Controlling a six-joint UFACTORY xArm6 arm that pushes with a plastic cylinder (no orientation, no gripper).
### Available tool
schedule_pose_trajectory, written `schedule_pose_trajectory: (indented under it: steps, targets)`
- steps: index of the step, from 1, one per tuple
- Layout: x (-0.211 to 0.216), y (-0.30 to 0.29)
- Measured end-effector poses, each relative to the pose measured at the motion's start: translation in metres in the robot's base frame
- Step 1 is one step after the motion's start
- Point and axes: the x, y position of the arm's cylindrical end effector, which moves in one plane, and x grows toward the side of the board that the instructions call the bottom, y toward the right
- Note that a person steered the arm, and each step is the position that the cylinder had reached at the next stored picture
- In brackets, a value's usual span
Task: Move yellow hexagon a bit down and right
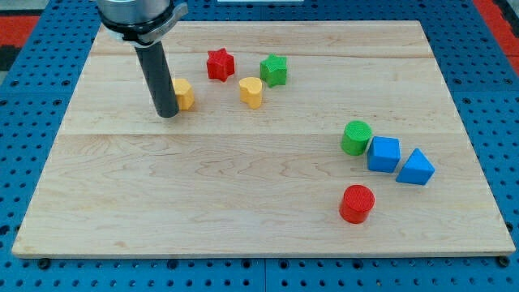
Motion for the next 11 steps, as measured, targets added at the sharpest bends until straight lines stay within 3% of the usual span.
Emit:
schedule_pose_trajectory:
  steps: [4, 5, 7, 9, 11]
  targets:
    - [-0.034, 0.006]
    - [-0.046, -0.017]
    - [-0.102, -0.02]
    - [-0.09, 0.02]
    - [-0.081, -0.018]
